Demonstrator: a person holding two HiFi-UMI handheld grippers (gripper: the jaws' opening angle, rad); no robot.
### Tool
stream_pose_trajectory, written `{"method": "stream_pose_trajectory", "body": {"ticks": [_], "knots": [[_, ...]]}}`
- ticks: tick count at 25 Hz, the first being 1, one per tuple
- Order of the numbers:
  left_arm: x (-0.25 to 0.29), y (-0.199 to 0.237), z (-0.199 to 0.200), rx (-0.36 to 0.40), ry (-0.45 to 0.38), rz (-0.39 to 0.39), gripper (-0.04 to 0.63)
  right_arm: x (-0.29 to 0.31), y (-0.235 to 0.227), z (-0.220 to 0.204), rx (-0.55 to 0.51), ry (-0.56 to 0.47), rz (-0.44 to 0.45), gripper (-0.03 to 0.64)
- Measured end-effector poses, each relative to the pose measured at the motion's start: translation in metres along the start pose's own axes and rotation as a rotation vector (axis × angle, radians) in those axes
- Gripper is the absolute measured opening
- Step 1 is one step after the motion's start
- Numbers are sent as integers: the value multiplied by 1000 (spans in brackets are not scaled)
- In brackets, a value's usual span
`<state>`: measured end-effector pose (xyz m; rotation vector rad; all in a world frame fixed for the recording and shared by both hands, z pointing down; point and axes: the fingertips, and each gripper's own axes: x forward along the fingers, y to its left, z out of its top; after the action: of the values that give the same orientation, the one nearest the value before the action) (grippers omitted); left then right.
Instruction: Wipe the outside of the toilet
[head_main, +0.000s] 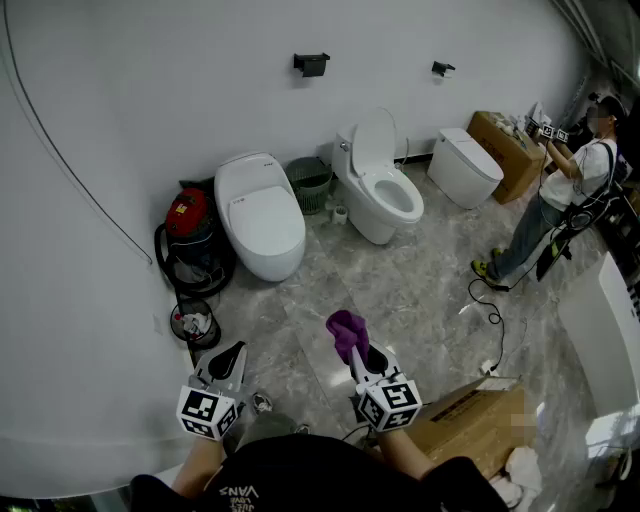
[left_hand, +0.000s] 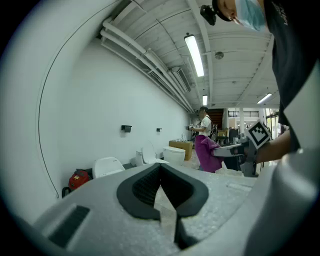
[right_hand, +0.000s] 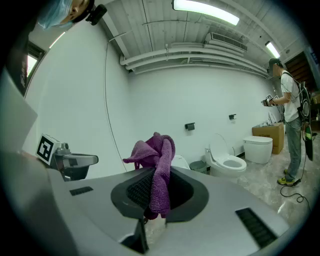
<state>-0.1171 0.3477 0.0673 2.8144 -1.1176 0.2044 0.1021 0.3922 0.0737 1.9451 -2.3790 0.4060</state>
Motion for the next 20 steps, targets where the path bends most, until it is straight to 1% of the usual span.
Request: {"method": "stream_pose_trajectory", "body": {"ticks": [4, 8, 11, 15, 20], "knots": [[-6, -2, -2, -2, -8, 3, 6, -3, 2, -2, -1, -7, 3, 43], [-9, -3, -4, -10, -12, 13, 6, -4, 3, 2, 32, -44, 22, 44], [-10, 1, -5, -20, -14, 25, 6, 2, 1, 0, 46, -41, 18, 44], [-4, 17, -12, -33, -3, 29, 6, 16, -2, -4, 71, -30, 2, 44], [23, 47, -8, -46, -14, 14, 6, 49, -7, 1, 76, -17, -22, 44]]}}
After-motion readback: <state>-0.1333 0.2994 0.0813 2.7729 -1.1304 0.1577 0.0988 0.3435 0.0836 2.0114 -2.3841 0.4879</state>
